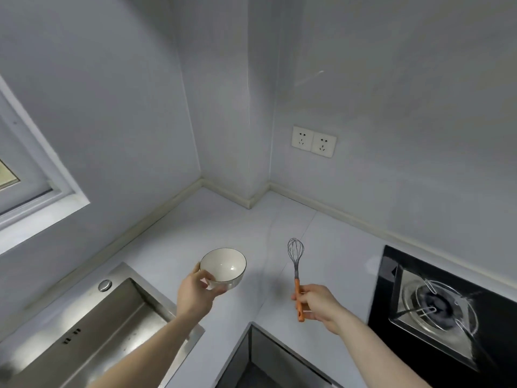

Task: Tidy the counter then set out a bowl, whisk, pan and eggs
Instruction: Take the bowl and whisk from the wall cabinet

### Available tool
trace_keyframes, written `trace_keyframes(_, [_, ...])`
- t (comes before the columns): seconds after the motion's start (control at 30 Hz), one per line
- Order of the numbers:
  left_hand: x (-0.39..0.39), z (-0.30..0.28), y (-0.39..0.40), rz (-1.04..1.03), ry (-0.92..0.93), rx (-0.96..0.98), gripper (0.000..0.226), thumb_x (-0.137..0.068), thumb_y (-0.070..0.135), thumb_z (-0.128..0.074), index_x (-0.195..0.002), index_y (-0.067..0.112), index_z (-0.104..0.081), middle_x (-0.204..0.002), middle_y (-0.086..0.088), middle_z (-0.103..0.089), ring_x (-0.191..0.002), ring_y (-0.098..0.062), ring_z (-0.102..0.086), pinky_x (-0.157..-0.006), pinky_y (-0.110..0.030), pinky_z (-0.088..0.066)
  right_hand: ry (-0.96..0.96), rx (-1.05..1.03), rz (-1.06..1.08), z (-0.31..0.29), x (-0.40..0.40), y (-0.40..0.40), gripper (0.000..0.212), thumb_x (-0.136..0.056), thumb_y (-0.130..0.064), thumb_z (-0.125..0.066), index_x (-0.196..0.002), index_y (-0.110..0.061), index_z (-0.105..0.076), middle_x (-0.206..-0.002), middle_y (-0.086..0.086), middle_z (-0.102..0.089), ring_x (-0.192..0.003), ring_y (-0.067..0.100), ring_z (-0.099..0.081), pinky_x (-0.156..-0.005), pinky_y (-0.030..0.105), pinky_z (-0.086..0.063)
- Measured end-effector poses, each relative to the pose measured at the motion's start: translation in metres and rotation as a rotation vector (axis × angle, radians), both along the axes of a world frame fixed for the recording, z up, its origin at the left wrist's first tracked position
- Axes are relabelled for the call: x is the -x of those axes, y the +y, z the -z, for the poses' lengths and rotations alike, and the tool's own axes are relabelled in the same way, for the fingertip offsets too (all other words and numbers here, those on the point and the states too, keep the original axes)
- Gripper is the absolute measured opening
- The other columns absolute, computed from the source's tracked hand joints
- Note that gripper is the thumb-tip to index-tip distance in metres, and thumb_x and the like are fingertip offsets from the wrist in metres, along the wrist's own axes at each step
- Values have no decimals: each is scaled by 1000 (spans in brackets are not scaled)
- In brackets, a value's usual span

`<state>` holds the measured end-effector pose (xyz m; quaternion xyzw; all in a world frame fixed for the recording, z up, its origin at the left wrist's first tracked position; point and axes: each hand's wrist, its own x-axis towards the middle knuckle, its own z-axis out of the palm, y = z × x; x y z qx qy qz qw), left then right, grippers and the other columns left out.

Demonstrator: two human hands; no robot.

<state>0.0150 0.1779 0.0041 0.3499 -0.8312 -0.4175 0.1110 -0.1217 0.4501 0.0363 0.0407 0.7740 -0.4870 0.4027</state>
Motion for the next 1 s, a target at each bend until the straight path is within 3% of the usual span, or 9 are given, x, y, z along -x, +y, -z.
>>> trace_keyframes(0.07, [10,10,-13,-33,0,-35,40,-60,35,-96,-68,21,-60,-107,25,-60,-65,-13,-65,-50,-27,-40,9,-42,-16,4,4,-7,21,-93,3,-51,-106,4,-68,-75,13,-63,-67,23,-61,-65,35,-59])
trace_keyframes(0.17, [27,22,-31,-92,-43,-49,38,-63,32,-95,-69,19,-59,-103,14,-62,-74,-22,-63,-51,-28,-40,52,-145,-20,12,12,-25,17,-89,-3,-55,-95,-4,-71,-84,10,-70,-72,18,-68,-72,34,-64])
trace_keyframes(0.33, [53,41,-52,-159,-89,-88,35,-66,30,-93,-73,17,-62,-99,9,-61,-83,-25,-61,-60,-31,-43,136,-251,-40,31,29,-66,28,-88,-7,-48,-99,6,-71,-102,26,-73,-70,22,-67,-77,38,-64])
trace_keyframes(0.53, [78,67,-73,-188,-90,-98,33,-67,30,-92,-72,20,-61,-103,15,-59,-88,-23,-62,-61,-31,-43,173,-262,-102,72,56,-120,19,-76,-10,-51,-66,-17,-66,-76,12,-76,-74,30,-75,-75,44,-63])
trace_keyframes(0.77, [96,84,-99,-133,-79,-106,28,-73,26,-88,-71,25,-60,-118,24,-53,-82,-17,-71,-62,-31,-48,196,-271,-75,99,82,-172,19,-81,-11,-56,-69,-19,-68,-69,4,-74,-80,23,-73,-77,35,-62])
trace_keyframes(0.87, [107,86,-106,-74,-139,-49,19,-81,31,-82,-79,26,-64,-128,25,-47,-80,-15,-70,-59,-26,-41,214,-286,-64,100,90,-187,19,-90,-14,-54,-75,-17,-65,-69,4,-73,-66,12,-67,-63,21,-55])
trace_keyframes(1.0, [123,87,-112,-11,-253,59,13,-92,35,-70,-95,23,-69,-136,16,-45,-85,-18,-59,-62,-29,-42,232,-324,-100,113,103,-199,22,-97,-21,-49,-90,-16,-69,-63,9,-73,-58,17,-68,-56,22,-51])
